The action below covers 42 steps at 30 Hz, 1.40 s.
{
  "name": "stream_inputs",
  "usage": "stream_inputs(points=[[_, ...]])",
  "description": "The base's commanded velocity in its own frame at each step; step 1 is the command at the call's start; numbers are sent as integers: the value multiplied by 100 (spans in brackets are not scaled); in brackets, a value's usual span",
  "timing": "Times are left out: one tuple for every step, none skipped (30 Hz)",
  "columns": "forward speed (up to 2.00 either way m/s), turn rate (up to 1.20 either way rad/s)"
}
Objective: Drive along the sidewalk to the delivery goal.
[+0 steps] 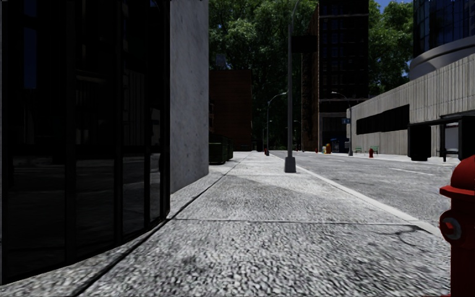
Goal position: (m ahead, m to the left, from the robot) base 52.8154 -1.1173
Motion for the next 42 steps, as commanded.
stream_inputs(points=[[200, -30], [200, -40], [200, -42], [200, -42], [200, -43], [200, -43], [200, -43], [200, -43], [200, -43], [200, -43], [200, -43], [200, -43], [200, -43], [200, -30], [200, 0], [200, 0], [200, 0], [200, 0], [200, 0], [200, 0], [200, 0], [200, 0], [200, 0], [200, 0], [200, 0], [200, 0], [200, 0], [200, 0], [200, 0], [200, 0], [200, 0], [200, 0], [200, 0], [200, 0], [200, 0], [200, 0], [200, 0], [200, 0], [200, 0], [200, 0], [200, 0], [200, 0]])
